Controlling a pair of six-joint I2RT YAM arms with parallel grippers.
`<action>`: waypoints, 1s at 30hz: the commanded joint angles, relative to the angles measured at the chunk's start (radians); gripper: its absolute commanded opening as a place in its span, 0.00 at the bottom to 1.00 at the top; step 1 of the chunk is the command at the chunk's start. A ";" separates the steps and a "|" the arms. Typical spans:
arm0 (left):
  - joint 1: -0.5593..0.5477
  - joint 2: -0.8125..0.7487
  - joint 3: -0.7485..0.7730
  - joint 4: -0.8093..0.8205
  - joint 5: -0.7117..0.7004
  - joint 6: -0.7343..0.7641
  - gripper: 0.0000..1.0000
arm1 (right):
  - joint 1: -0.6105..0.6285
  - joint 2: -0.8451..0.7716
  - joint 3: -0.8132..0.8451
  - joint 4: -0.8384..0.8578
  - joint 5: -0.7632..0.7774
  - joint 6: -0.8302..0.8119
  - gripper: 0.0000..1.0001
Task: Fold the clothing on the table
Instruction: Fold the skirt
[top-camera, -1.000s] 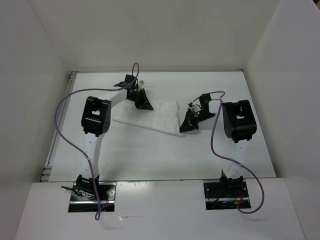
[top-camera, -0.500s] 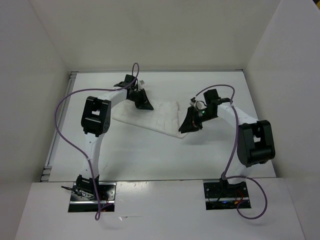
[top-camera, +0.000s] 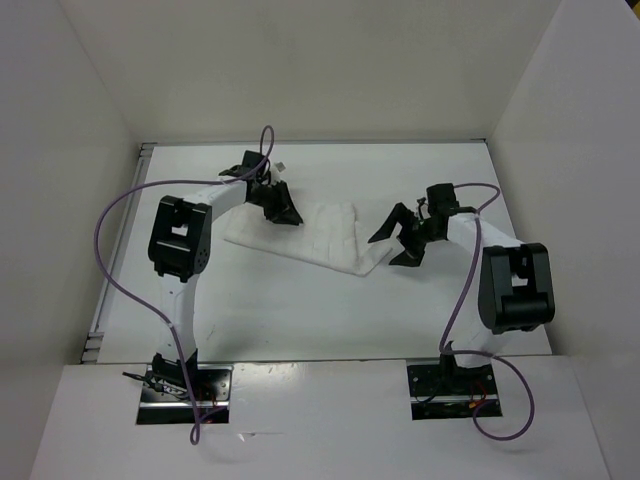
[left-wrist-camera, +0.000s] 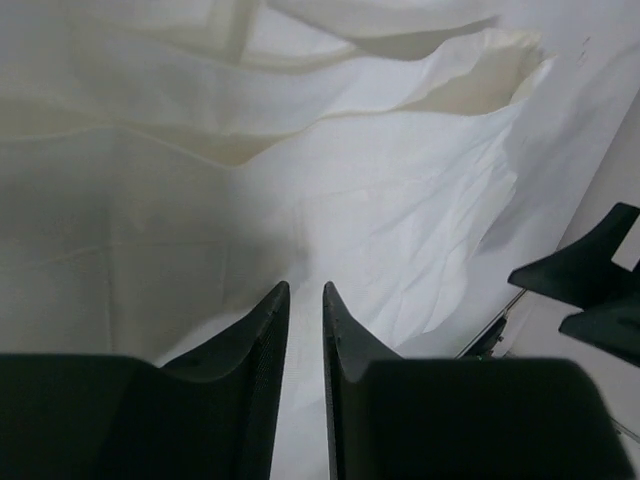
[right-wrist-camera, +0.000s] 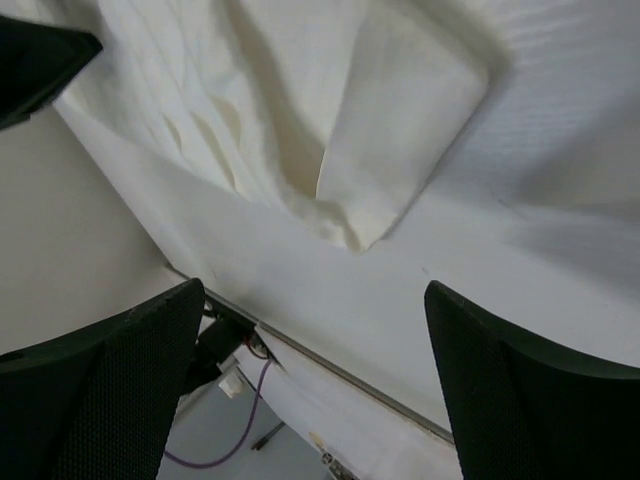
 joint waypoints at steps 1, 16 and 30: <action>-0.015 -0.041 -0.037 0.016 0.045 0.023 0.27 | 0.001 0.055 0.006 0.130 0.066 0.068 0.94; 0.144 -0.190 -0.002 -0.091 -0.036 0.104 0.36 | 0.142 0.211 0.187 0.175 0.032 0.043 0.55; 0.378 -0.178 -0.066 -0.029 -0.188 0.095 0.37 | 0.187 0.330 0.265 0.199 0.041 0.023 0.53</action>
